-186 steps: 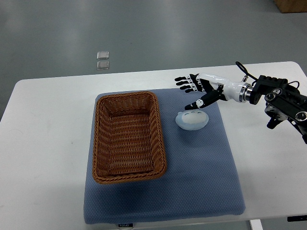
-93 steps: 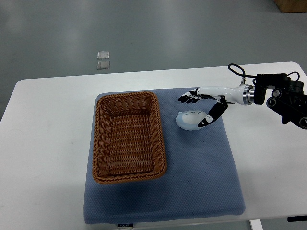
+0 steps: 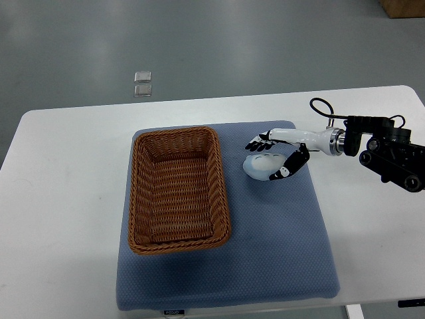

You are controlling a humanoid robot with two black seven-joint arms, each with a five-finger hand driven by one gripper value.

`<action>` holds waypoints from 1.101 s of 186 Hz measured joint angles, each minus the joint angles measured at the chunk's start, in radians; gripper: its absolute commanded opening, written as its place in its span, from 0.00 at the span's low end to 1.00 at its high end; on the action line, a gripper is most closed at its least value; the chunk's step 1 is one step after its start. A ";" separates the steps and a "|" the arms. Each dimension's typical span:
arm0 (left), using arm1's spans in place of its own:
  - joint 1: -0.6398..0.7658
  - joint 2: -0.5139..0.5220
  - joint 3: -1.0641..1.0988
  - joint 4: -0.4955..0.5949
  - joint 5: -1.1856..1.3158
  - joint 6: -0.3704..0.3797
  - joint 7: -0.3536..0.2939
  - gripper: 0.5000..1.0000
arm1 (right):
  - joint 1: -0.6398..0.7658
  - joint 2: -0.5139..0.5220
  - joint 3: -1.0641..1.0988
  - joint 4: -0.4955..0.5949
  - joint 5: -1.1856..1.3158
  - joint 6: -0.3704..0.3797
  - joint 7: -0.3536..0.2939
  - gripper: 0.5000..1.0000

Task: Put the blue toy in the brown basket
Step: 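Close the right hand fingers around the plush toy and lift it, then carry the held toy over the wicker basket and release it inside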

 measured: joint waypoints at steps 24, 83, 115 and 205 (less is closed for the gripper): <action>0.000 0.000 0.000 0.000 0.000 0.000 0.000 1.00 | -0.005 0.000 -0.004 0.000 -0.001 -0.001 -0.001 0.07; 0.000 0.000 0.000 0.000 0.000 0.000 0.000 1.00 | 0.000 -0.011 0.007 -0.002 0.016 -0.021 0.003 0.00; 0.000 0.000 0.000 0.000 0.000 0.000 0.000 1.00 | 0.006 -0.010 0.051 0.004 0.029 -0.014 0.042 0.00; 0.000 0.000 0.000 0.000 0.000 0.000 0.000 1.00 | 0.095 0.121 0.071 0.083 0.123 0.014 0.093 0.00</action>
